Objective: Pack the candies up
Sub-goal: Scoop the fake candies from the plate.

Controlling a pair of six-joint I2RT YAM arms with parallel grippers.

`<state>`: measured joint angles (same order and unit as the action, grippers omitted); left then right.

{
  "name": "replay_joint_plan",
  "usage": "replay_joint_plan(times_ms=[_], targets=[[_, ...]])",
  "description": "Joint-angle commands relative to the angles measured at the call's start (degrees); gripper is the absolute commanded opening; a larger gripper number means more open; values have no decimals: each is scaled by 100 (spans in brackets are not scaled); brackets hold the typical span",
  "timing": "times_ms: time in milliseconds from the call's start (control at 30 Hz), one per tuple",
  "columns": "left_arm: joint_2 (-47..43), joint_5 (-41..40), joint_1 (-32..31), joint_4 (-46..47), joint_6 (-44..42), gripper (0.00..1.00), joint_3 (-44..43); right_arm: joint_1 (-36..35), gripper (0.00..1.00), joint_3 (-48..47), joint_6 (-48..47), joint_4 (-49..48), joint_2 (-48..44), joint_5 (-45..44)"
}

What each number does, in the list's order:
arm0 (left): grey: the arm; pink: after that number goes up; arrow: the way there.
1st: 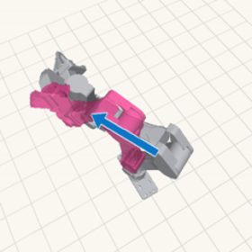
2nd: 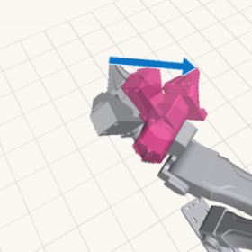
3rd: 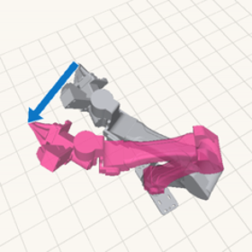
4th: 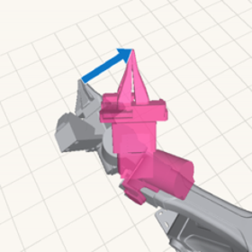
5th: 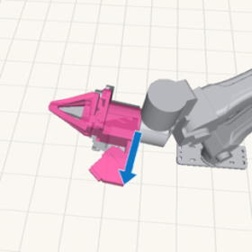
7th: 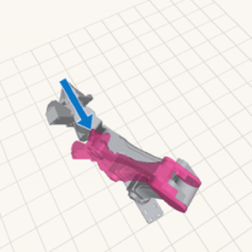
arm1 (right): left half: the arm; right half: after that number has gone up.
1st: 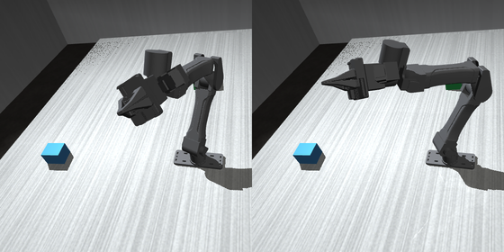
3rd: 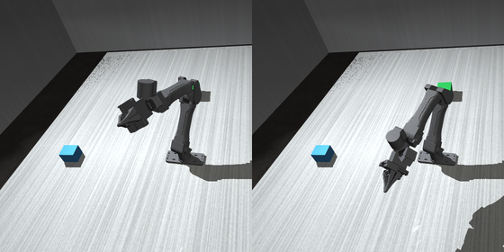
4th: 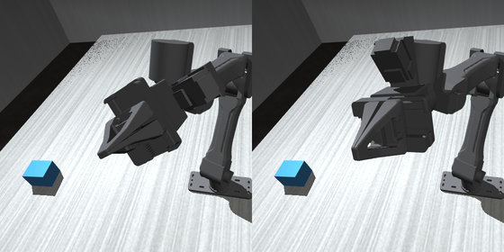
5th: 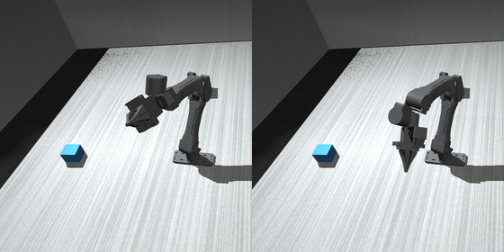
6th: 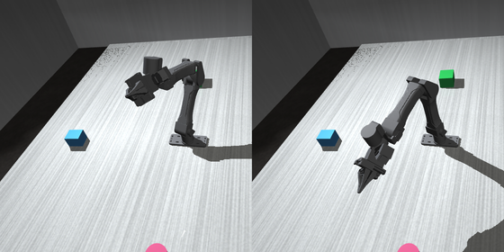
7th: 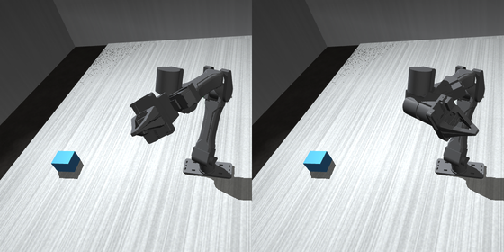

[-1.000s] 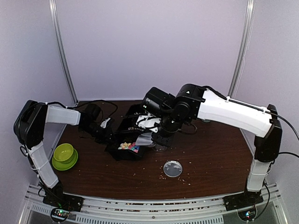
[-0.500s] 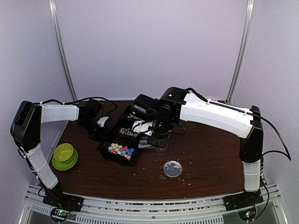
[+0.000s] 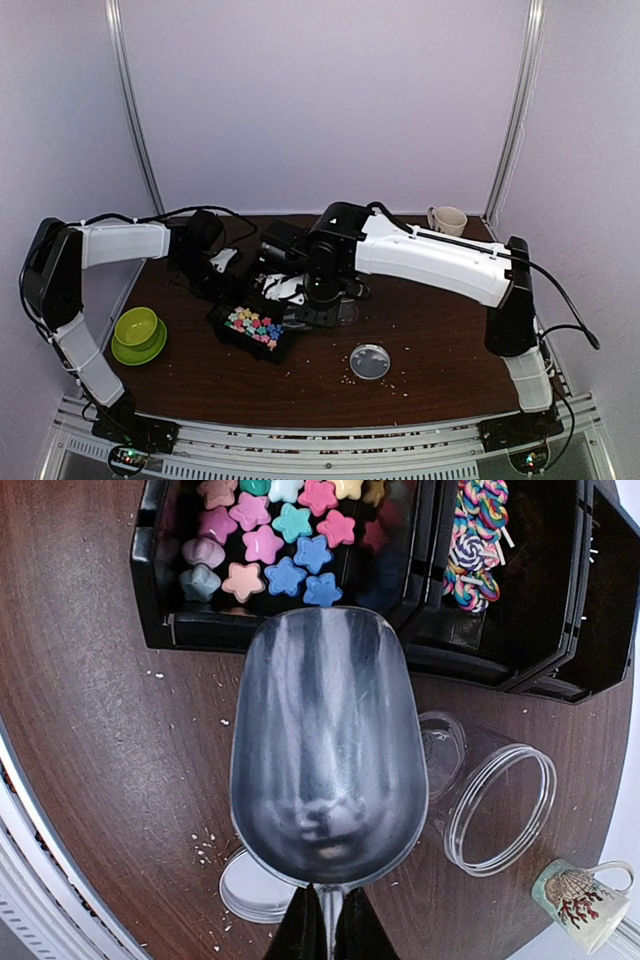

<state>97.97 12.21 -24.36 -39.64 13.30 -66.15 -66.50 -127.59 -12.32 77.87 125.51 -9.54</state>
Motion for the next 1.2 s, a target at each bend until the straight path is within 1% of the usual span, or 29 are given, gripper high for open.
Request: replay_joint_plan(times_ms=[0, 433, 667, 900, 1167], targets=[[-426, 206, -72, 475, -158, 0, -354, -19, 0, -217, -68, 113, 175, -177], [-580, -188, -431, 462, -354, 0, -399, -19, 0, -882, -226, 71, 922, -220], [-693, -232, -499, 537, -398, 0, -375, -55, 0, -945, -325, -104, 1125, -98], [-806, -31, -539, 741, -416, 0, -297, -178, 0, -960, -451, -570, 1359, 147], [-891, 191, -555, 893, -407, 0, -224, -216, 0, -895, -103, -1283, 1498, 131]])
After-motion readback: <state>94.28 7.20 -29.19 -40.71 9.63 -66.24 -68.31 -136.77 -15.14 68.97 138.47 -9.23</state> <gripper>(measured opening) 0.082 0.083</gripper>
